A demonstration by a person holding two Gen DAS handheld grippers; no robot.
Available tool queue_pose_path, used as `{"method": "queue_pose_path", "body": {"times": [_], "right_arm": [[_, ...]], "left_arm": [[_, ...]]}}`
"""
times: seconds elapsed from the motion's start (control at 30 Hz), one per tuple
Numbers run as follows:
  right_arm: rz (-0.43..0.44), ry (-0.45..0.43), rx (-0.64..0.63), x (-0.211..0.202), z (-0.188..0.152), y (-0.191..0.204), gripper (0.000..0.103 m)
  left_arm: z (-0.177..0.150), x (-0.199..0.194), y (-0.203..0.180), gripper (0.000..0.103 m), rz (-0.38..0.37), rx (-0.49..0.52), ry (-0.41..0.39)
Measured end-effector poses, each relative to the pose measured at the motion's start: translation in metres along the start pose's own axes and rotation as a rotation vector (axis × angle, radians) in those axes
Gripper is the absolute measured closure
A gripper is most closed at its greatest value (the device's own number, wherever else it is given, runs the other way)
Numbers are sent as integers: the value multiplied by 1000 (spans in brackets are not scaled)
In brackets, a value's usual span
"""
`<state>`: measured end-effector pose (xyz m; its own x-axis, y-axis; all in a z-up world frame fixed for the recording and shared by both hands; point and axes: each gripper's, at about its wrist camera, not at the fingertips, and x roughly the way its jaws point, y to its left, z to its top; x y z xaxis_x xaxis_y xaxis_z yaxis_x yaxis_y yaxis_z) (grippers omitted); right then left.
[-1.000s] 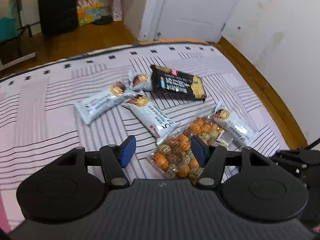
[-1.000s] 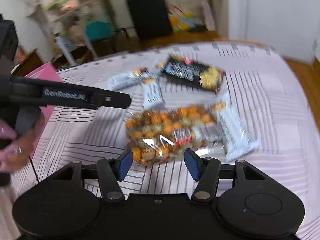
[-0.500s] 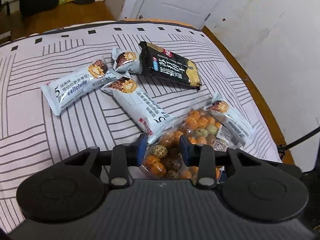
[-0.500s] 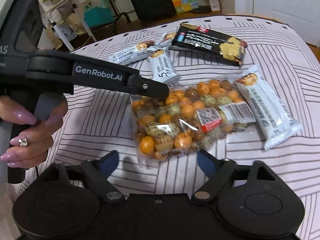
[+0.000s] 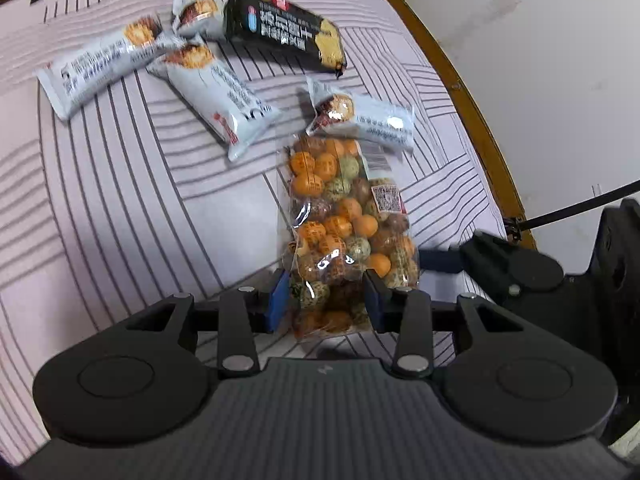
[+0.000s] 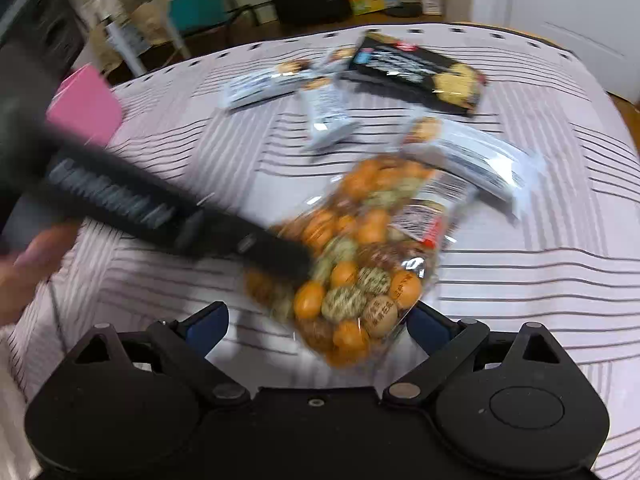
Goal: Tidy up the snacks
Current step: 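Move the left tool to the second coated nuts bag and grip it, then lift the second nuts bag with the left tool and carry it over the box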
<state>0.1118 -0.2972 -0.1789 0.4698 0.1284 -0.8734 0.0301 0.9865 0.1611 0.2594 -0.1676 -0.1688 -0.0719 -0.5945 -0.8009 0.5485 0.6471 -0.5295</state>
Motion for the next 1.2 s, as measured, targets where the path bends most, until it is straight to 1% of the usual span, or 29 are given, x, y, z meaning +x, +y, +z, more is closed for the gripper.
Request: {"method": "queue_pose_path", "body": {"times": [0.07,0.13,0.2,0.23,0.27,0.33,0.4,0.47,0.53,0.6,0.73,0.8,0.9,0.93,1.0,1.03,1.1,1.2], "right_arm": [[5,5,4,3,1,0,3],[-5,1,-19,9,-1,5,0],[-29,-5,-51,13,-4,10,0],[-39,-8,-64,14,-5,12,0],[-43,-12,-72,14,-7,13,0],[-41,-16,-78,12,-7,13,0],[-22,-21,-65,6,-7,11,2],[-1,-25,-39,0,-5,10,3],[32,-27,-11,-8,-4,6,4],[76,-32,23,-15,-2,3,5],[140,-41,13,-27,-2,7,5],[182,-27,-1,-31,-2,10,5],[274,40,44,-36,-1,9,6],[295,40,53,-39,-1,8,7],[296,6,22,-45,-2,13,7],[296,1,7,-48,-3,16,7],[306,13,2,-52,-4,20,7],[311,7,-18,-57,-9,25,7]], "left_arm": [[-2,5,-5,60,49,20,-45],[-4,8,-6,60,63,32,-108],[-6,12,-2,60,50,4,-142],[-6,13,2,61,24,-32,-147],[-7,13,4,61,15,-65,-151],[-9,10,3,60,10,-83,-146],[-9,5,-4,60,32,-75,-150],[-14,-1,-10,60,37,-73,-155],[-14,-7,-15,59,35,-70,-152],[-13,-14,-19,54,32,-73,-145],[-11,-30,-30,53,81,-65,-108],[-15,-39,-32,53,99,-79,-85],[-22,-51,-37,53,127,-110,-34],[-24,-56,-40,53,137,-99,-37],[-26,-65,-47,53,149,-78,-61],[-28,-70,-48,53,152,-88,-64],[-33,-76,-50,53,156,-108,-58],[-43,-85,-57,53,171,-109,-79]]}}
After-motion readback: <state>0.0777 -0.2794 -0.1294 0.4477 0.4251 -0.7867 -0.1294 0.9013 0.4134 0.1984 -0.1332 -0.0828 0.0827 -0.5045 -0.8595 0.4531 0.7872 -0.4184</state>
